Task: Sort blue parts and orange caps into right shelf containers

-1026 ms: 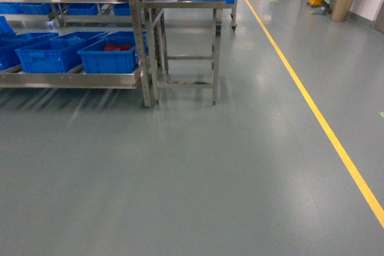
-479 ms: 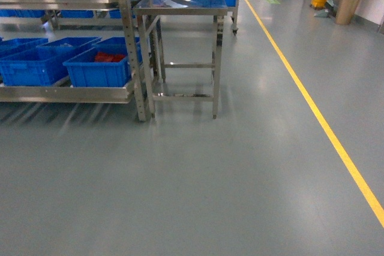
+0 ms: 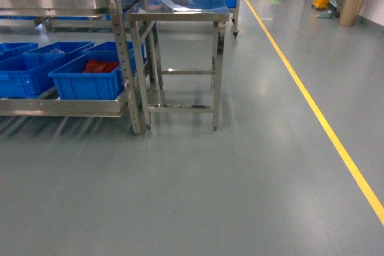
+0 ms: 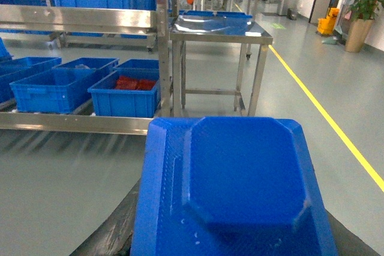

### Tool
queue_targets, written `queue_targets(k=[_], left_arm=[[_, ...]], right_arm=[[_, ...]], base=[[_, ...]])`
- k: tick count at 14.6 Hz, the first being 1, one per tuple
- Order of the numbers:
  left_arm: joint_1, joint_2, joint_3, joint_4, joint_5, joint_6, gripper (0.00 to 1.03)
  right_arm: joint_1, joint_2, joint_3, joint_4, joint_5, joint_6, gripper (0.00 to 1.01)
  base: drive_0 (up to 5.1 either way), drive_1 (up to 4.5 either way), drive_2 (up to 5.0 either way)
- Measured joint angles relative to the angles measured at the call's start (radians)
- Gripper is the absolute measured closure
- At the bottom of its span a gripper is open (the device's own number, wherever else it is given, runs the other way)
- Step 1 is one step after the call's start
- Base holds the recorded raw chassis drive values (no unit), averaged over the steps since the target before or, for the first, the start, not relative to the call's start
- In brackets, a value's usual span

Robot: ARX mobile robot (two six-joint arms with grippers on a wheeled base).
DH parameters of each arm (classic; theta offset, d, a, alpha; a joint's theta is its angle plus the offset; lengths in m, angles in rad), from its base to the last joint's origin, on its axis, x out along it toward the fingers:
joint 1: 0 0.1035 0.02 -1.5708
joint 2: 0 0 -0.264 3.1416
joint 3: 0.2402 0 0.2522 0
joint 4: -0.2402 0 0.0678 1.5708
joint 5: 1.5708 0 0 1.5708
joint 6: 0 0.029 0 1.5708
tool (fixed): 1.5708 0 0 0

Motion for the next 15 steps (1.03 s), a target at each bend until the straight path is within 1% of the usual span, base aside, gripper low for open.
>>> queue_targets(k=[15], left_arm=[[0.0, 0.0, 0.0, -0.002, -0.001, 0.0, 0.6]], right_arm=[[0.0, 0.0, 0.0, 0.0, 0.0, 0.0, 0.56]], base=[[0.1, 4.39, -4.3]])
